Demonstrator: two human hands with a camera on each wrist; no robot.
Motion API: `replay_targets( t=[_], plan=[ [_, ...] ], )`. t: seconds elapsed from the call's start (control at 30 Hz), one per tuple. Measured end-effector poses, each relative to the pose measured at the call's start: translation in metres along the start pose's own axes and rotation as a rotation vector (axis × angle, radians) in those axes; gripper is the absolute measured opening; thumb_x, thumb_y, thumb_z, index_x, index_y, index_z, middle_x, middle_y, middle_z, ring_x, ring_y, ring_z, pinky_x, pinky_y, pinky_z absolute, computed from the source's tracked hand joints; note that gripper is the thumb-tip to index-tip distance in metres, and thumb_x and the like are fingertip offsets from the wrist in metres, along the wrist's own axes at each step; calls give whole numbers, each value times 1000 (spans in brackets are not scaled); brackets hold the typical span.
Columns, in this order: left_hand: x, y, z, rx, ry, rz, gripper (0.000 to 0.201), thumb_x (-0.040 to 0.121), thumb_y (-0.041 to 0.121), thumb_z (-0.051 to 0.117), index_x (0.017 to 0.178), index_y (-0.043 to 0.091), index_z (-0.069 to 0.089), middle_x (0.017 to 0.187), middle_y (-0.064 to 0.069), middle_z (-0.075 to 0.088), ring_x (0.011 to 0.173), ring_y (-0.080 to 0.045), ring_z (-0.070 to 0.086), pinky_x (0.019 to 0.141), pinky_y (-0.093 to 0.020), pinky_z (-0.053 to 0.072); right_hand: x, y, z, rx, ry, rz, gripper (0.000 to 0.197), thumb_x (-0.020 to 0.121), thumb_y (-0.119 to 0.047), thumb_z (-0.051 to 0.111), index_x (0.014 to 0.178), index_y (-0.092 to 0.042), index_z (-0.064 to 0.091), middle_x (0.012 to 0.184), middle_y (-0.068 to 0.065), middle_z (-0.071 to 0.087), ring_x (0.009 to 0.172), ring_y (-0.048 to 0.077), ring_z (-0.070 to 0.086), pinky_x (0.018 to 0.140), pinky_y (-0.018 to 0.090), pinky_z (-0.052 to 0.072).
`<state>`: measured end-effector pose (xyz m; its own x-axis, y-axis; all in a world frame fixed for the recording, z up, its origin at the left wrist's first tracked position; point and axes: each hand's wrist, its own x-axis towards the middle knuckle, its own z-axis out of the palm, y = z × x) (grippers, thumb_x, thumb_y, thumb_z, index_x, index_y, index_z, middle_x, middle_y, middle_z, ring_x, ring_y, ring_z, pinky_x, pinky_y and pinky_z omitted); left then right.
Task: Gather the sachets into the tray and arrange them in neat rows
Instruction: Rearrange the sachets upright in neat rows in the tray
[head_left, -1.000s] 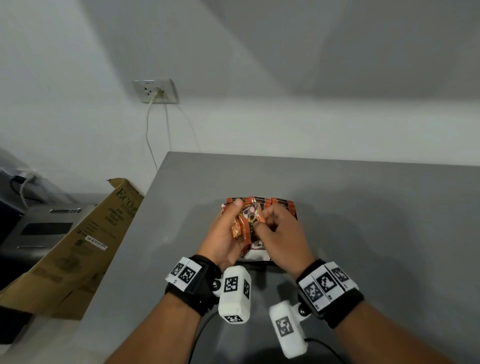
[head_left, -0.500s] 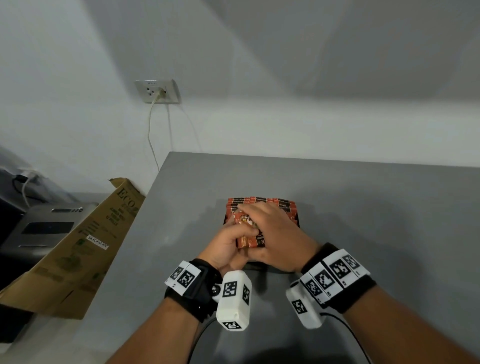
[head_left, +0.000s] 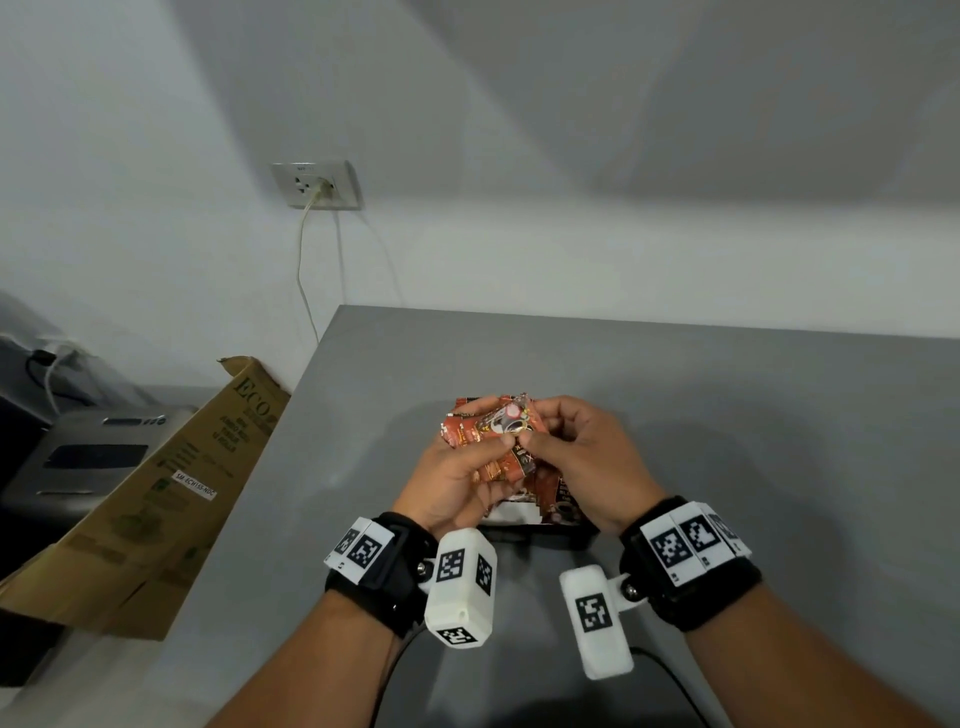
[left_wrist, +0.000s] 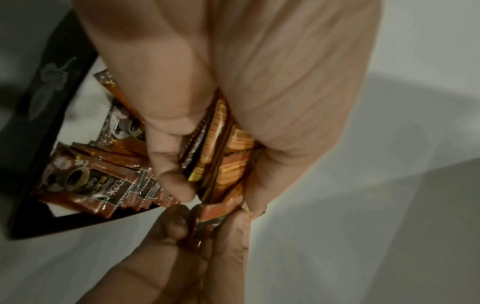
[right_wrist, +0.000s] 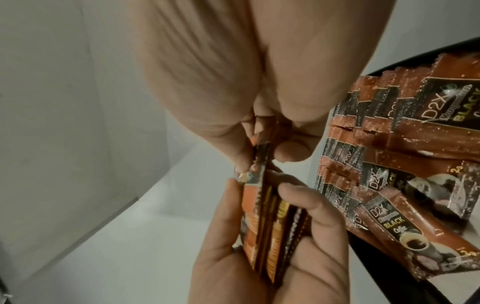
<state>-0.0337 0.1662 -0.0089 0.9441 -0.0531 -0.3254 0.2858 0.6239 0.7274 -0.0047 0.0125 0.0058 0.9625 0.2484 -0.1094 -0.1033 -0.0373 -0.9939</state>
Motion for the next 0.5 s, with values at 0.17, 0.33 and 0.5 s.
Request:
replay_targets(
  t=[0.17,0.33,0.5],
  plan=[
    [1,-2,-1,-72,-18,-57,40,78,5,61,117,15,68,105,-20,70,83,-32,66,64,-38,58,0,0,-1,14,73,33,11,88,2,71,97,-5,70,89,18,73,70,28,65,66,43,54],
    [-1,-1,-6,-106,6,-60,42,78,-3,54,114,15,66,107,-21,70,79,-30,70,59,-37,60,4,3,-3,-3,157,59,11,87,-2,71,89,-10,64,87,12,74,71,23,68,68,45,58],
    [-1,4,-10,-112,101,-23,42,91,-8,43,123,13,61,111,-22,63,74,-25,70,50,-29,57,4,-2,-6,102,216,73,11,90,0,67,92,-9,64,98,19,72,77,25,69,67,44,58]
  ],
)
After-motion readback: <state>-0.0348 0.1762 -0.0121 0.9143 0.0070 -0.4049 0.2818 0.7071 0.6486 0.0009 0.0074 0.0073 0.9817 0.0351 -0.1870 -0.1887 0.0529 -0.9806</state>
